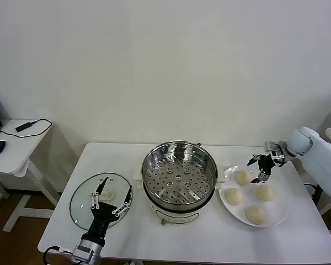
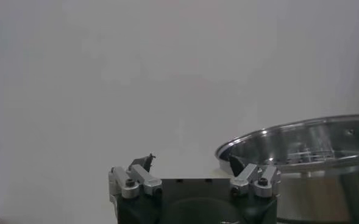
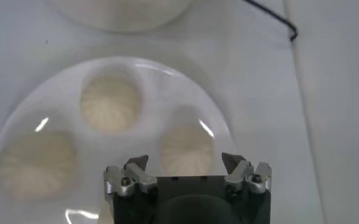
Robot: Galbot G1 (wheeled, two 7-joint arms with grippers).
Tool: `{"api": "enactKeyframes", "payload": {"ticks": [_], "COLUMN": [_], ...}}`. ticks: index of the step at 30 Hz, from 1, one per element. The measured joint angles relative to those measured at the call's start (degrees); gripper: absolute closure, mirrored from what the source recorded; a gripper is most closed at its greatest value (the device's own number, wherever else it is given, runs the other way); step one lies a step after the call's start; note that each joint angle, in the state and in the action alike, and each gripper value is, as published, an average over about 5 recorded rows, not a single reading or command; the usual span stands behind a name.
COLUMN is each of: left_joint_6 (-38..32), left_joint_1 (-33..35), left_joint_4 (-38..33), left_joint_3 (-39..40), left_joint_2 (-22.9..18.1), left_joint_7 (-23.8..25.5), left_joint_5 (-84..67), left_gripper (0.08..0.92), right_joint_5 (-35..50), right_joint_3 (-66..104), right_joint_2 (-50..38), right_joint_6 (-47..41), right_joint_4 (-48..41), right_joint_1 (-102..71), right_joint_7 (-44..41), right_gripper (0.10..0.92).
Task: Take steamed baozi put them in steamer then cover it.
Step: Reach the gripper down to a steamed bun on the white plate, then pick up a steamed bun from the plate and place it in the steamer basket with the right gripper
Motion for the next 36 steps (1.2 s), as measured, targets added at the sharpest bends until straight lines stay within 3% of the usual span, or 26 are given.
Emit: {"api": "enactKeyframes", "payload": {"ticks": [15, 22, 36], "left_joint_6": [-0.29, -0.29, -0.32], "left_joint_1": [0.22, 0.20, -0.16], "left_joint_4": [0.39, 0.35, -0.44], "left_joint_3": [-0.14, -0.06, 0.00], "left_joint_2": [0.12, 0.35, 0.78], "left_joint_7": [-0.13, -0.16, -0.30], "left_joint_5": [0.00, 0.00, -0.08], "left_gripper": [0.177, 0.177, 0.177], "right_joint_5": [-5.45, -5.95, -1.76], "right_joint_3": [-1.58, -2.23, -10.35], "right_joint_2": [5.79, 6.23, -0.13], "right_joint_6": [1.54, 1.73, 4.26], "right_joint_4": [-5.72, -5.83, 6.86], "right_joint_1": [-0.15, -0.14, 8.91], "right_joint_7": [2.64, 3.74, 2.65], "right_gripper": [0.206, 0.275, 0.355]}}
